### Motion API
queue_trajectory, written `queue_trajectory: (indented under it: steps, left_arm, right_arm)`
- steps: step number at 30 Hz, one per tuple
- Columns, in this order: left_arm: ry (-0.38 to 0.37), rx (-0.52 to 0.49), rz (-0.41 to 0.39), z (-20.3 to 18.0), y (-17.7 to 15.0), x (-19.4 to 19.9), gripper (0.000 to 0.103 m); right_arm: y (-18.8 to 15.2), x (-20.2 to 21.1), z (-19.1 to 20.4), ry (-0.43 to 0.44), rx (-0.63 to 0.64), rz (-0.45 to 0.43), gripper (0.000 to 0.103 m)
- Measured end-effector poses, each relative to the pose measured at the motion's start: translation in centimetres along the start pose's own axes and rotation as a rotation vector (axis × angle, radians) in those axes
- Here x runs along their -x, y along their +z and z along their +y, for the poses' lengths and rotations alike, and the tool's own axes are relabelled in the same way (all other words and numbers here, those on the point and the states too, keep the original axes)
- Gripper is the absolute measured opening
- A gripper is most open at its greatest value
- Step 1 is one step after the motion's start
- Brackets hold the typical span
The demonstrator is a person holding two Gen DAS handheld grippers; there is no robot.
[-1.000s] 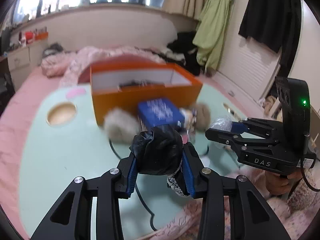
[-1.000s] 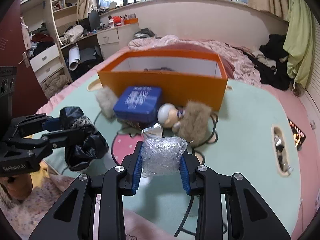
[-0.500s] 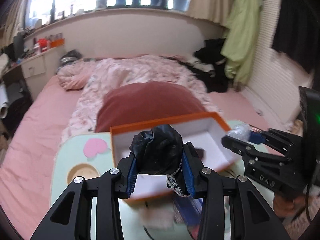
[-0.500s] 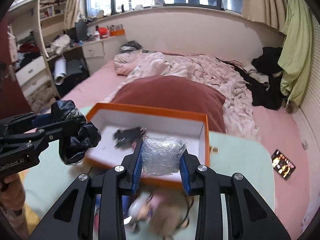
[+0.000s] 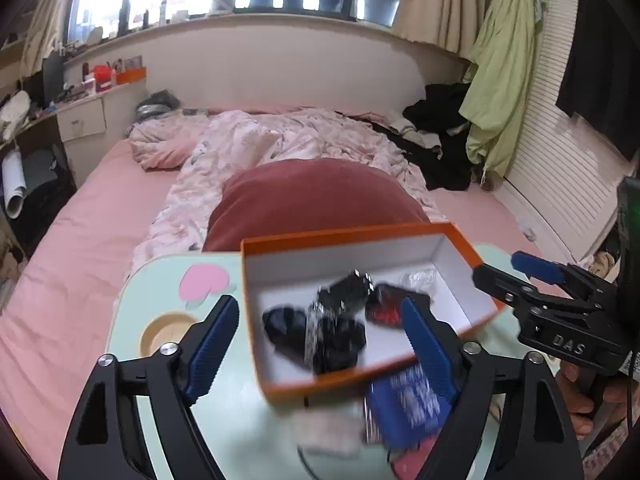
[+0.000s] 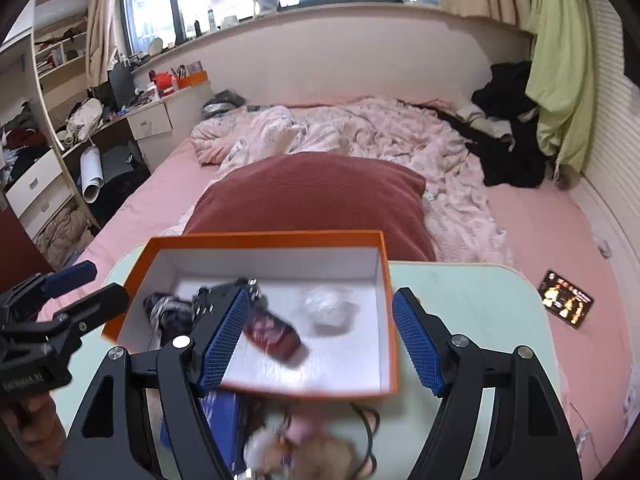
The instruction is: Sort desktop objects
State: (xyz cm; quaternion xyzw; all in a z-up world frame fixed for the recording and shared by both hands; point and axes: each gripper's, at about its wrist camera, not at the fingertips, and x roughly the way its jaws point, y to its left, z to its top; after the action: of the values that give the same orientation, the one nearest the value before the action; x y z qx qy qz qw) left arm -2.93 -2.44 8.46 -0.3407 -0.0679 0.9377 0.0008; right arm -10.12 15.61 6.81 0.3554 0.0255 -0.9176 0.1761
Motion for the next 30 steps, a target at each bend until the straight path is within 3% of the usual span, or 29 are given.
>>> queue_trajectory:
  steps: [5, 8, 14, 18, 19, 22, 30]
  left_arm:
    - [0.052, -0.076, 0.017, -0.9, -4.7, 2.7, 0.092]
    - [0.038, -0.086, 0.055, -1.3, -7.7, 3.3, 0.092]
    - [0.06, -0.054, 0.135, -1.5, -11.7, 1.6, 0.093]
    - [0.091, -0.059, 0.212, -1.8, -12.9, -0.1, 0.094]
    - [0.107, -0.07, 0.218, -1.8, -13.1, -0.3, 0.103]
    - [0.107, -0.069, 0.218, -1.7, -13.3, -0.4, 0.103]
    - [0.107, -0.072, 0.215, -1.9, -13.2, 0.0, 0.103]
  right_arm:
    - [-5.2, 3.6, 1.4, -0.015, 0.082, -0.01, 0.078]
    - [-8.5, 4.5, 1.9, -0.035, 0.127, 0.028, 0.079]
    - [-13.3, 3.8, 1.2, -0.067, 0.106, 0.109, 0.079]
    - [-14.5, 2.1, 0.7, -0.065, 0.086, 0.171, 0.083]
    - [-14.5, 2.2, 0.5, -0.065, 0.074, 0.168, 0.085]
    - [-14.7, 1.9, 0.0, -0.089, 0.056, 0.173, 0.102]
    - [-14.9, 1.4, -0.3, -0.087, 0.055, 0.158, 0.103]
